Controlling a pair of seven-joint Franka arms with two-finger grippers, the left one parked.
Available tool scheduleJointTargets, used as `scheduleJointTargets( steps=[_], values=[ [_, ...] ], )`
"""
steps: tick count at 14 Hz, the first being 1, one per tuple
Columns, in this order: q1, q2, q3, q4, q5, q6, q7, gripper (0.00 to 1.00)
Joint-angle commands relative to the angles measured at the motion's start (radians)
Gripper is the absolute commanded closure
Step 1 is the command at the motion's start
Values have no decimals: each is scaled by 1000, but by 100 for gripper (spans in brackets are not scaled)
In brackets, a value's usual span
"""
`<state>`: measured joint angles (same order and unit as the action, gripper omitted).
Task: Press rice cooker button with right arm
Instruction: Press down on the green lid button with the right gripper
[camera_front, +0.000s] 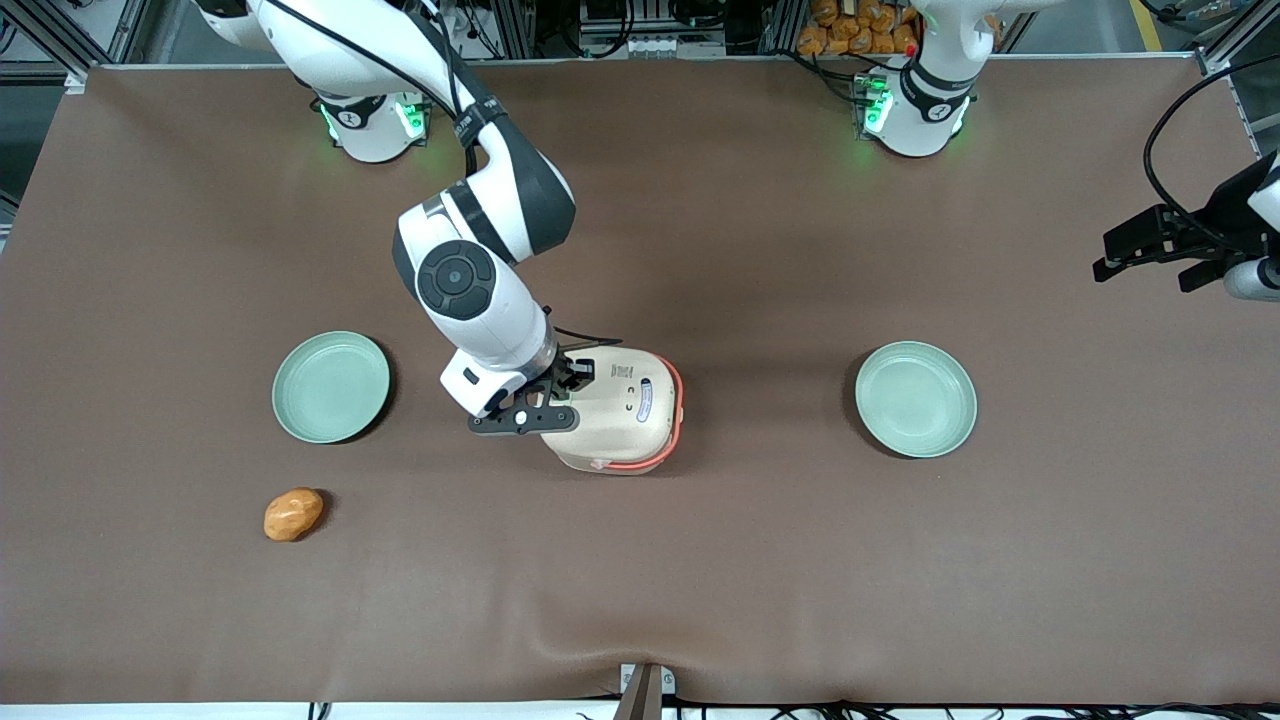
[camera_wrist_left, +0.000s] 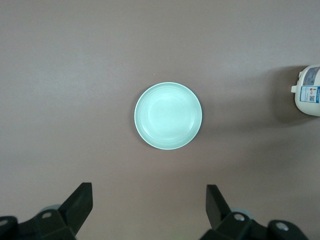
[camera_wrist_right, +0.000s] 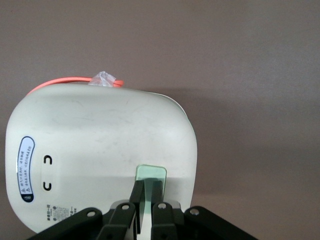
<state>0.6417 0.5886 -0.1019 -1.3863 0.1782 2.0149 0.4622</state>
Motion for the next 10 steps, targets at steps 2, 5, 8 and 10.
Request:
scheduleJointTargets(
  steps=[2, 5, 8, 10],
  values=[
    [18, 25, -13, 21, 17, -12, 1, 88],
    [18, 34, -13, 18, 17, -8, -7, 88],
    [16, 37, -13, 7, 15, -4, -28, 88],
    [18, 40, -13, 3, 15, -1, -28, 89]
  ],
)
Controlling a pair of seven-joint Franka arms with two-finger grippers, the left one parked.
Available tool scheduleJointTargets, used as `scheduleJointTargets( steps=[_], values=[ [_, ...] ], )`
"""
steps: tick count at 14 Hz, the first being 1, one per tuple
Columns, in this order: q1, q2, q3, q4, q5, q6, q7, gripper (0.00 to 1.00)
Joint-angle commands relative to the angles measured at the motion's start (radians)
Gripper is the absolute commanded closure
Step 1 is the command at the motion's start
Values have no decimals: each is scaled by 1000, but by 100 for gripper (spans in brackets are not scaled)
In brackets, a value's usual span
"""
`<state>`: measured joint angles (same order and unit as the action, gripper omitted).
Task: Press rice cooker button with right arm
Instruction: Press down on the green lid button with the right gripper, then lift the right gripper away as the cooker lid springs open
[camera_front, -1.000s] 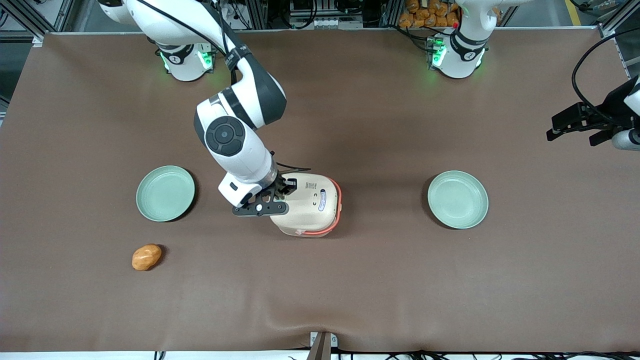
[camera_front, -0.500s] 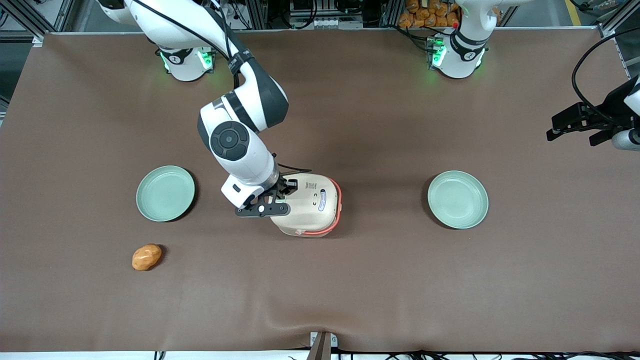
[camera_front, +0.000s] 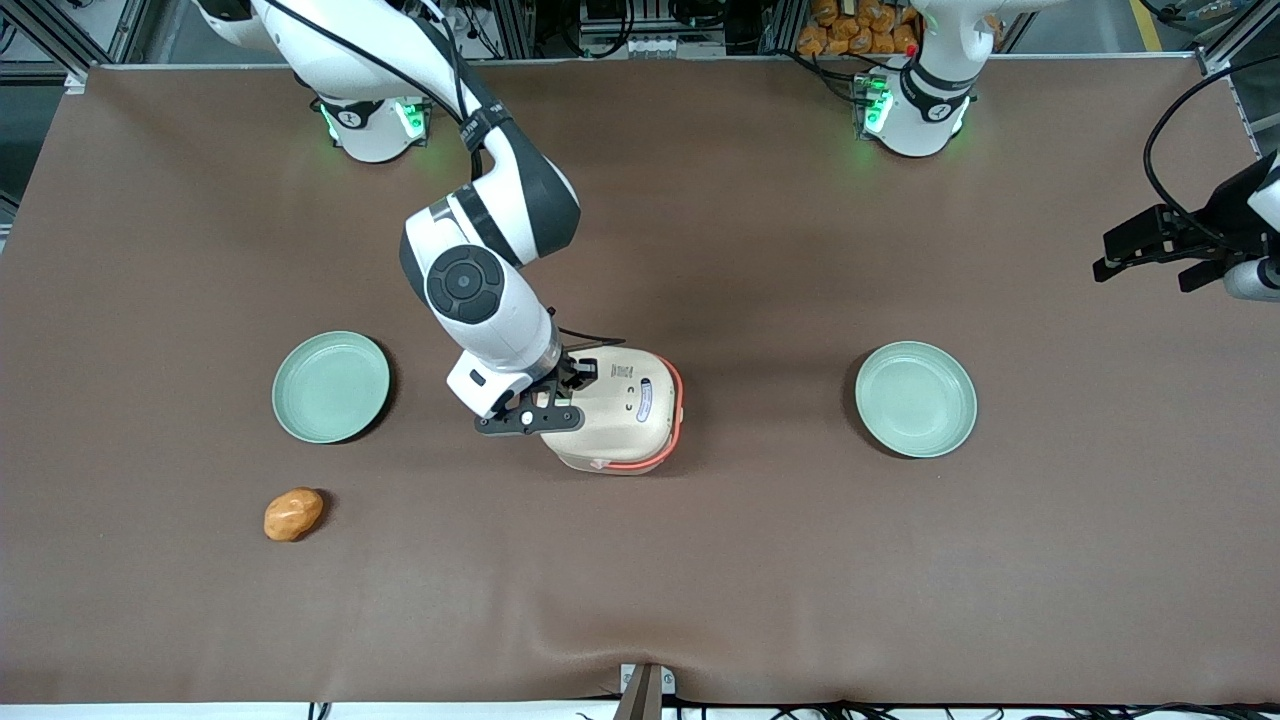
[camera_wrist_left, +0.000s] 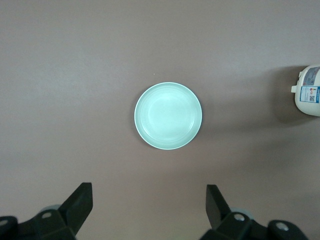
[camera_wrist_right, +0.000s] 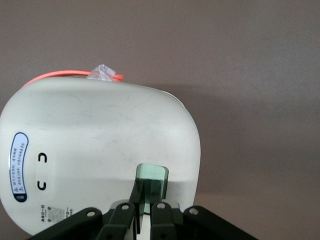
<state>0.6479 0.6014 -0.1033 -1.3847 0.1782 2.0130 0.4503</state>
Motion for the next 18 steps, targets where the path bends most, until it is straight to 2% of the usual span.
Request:
scheduleJointTargets(
  steps=[1, 5, 8, 9, 13, 16, 18],
  values=[
    [12, 29, -12, 1, 15, -2, -15, 89],
    [3, 9, -10, 15, 24, -13, -10, 84],
    [-4, -44, -10, 15, 93, -34, -10, 77],
    [-11, -67, -12, 15, 98, -60, -10, 69],
    [-74, -184, -9, 15, 96, -158, -10, 0],
    [-143, -270, 14, 13, 90, -261, -15, 0],
    [-200, -325, 34, 15, 46, -345, -19, 0]
  ],
)
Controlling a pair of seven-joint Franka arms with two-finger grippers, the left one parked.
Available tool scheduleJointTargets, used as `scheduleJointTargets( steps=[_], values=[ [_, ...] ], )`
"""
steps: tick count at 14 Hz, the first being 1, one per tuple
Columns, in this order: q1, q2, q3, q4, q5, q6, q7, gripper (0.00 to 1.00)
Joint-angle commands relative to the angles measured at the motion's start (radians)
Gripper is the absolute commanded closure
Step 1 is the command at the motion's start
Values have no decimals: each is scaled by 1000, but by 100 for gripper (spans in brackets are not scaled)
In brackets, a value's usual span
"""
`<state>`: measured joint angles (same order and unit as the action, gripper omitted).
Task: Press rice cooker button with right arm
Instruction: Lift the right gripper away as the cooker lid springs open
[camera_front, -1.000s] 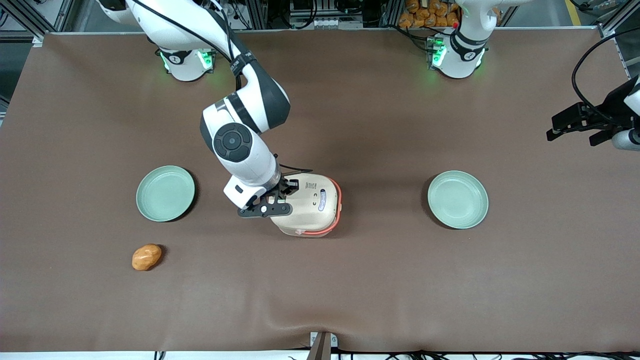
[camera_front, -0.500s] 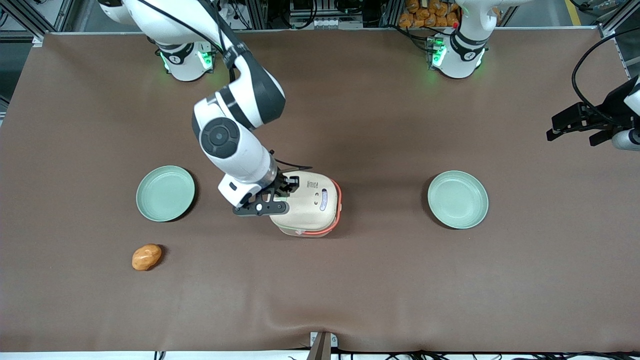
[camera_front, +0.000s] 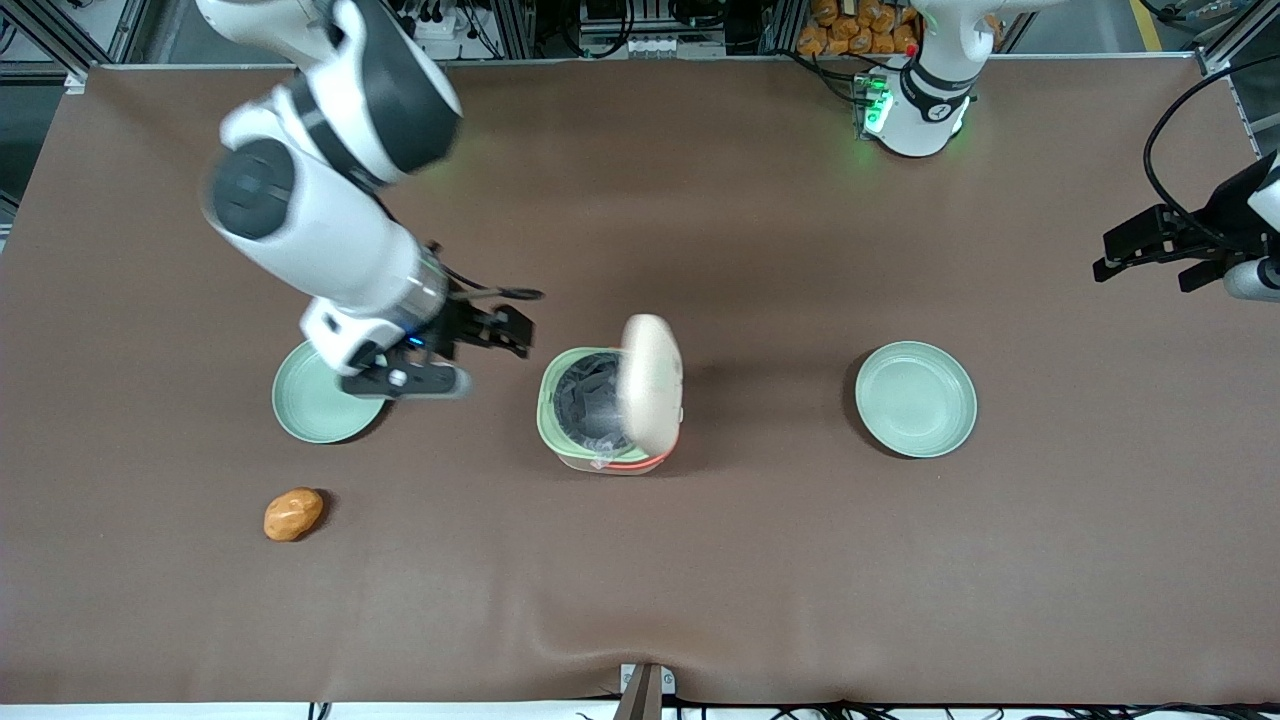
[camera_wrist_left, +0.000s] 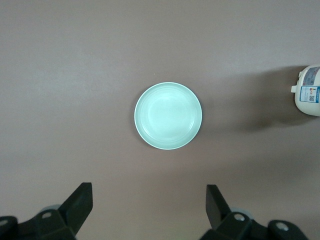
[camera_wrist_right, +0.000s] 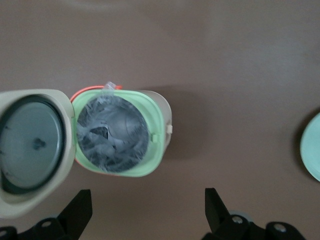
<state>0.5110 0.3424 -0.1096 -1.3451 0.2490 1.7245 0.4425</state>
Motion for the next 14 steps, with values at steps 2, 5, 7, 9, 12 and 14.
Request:
scheduleJointTargets(
  steps=[2, 5, 7, 9, 12, 14],
  values=[
    [-138, -109, 92, -25, -95, -115, -45, 0],
    [-233, -170, 136, -29, -158, -193, -105, 0],
    [-319, -200, 155, -29, -162, -252, -154, 0],
    [-420, -223, 194, -29, -172, -282, -305, 0],
    [-447, -244, 191, -29, -327, -331, -416, 0],
    [-451, -247, 177, -29, -373, -338, -441, 0]
  ],
)
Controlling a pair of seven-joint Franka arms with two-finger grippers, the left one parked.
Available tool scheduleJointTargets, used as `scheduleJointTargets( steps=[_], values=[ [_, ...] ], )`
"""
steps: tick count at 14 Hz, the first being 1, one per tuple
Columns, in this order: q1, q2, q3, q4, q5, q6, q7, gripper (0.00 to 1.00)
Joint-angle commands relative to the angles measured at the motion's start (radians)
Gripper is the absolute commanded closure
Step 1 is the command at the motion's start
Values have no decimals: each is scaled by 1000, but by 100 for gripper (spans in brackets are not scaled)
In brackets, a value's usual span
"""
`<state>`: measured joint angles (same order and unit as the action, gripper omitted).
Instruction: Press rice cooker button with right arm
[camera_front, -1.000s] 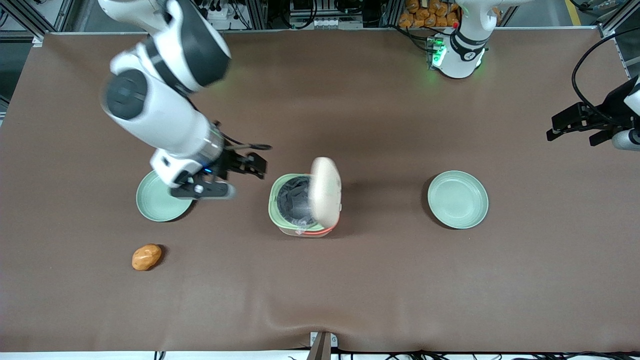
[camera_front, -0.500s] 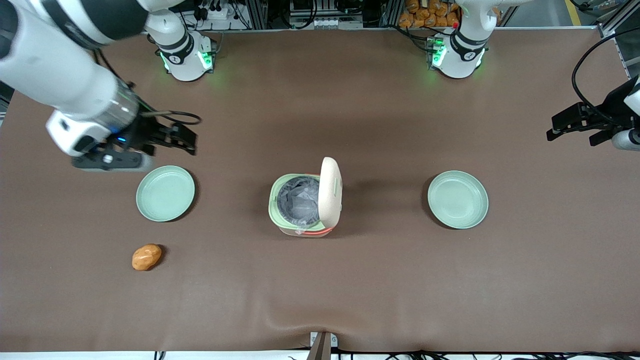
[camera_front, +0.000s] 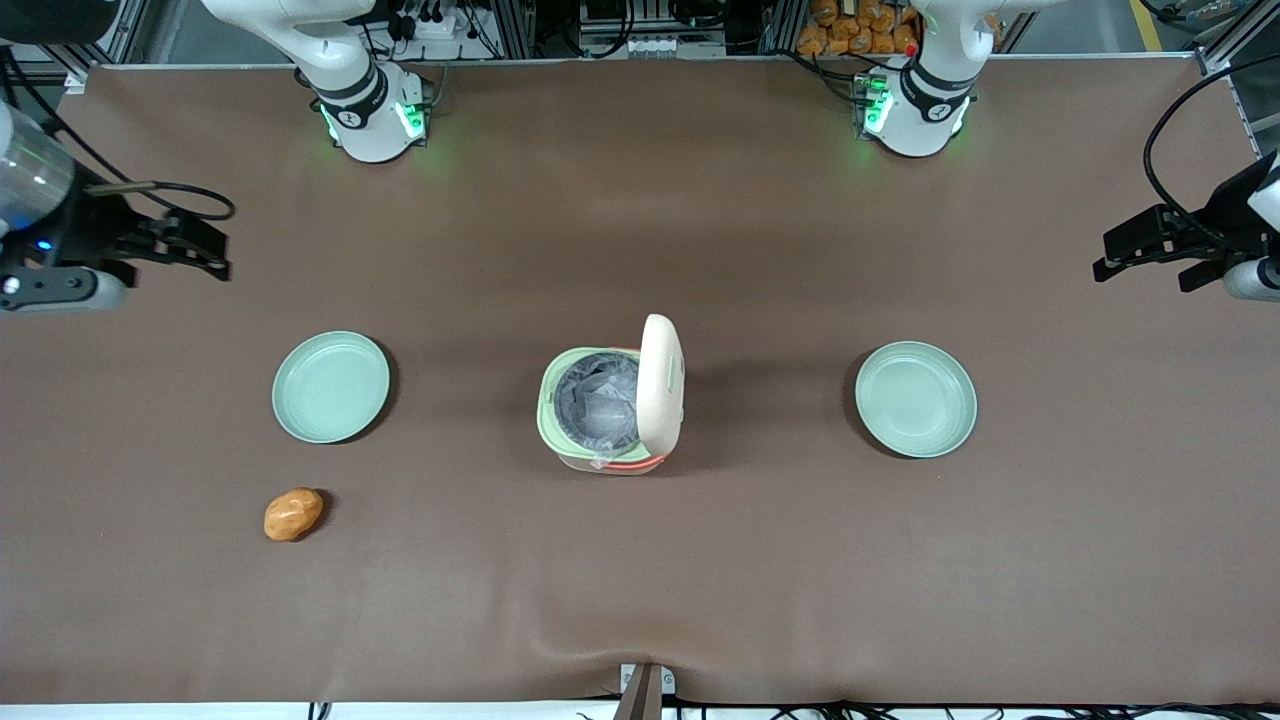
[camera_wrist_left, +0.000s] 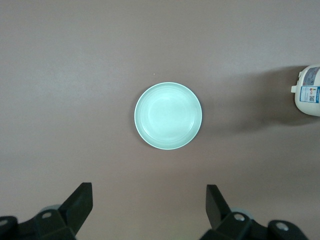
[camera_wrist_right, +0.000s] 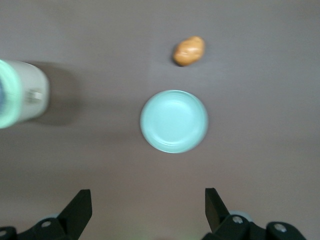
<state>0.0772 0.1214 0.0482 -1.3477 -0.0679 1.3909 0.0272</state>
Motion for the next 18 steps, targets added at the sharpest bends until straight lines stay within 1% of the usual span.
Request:
scheduleJointTargets(
  steps=[1, 5, 9, 10, 12, 16, 18],
  values=[
    [-17, -26, 6, -27, -56, -4, -27, 0],
    [-39, -26, -5, -30, -52, -4, -47, 0],
    [-50, -23, -31, -33, -38, -55, -47, 0],
    [-51, -22, -31, -33, -30, -59, -49, 0],
    [-51, -22, -36, -36, 47, -102, -44, 0],
    [-53, -22, -41, -34, 51, -115, -47, 0],
    [-53, -20, -48, -33, 66, -142, -47, 0]
  ],
)
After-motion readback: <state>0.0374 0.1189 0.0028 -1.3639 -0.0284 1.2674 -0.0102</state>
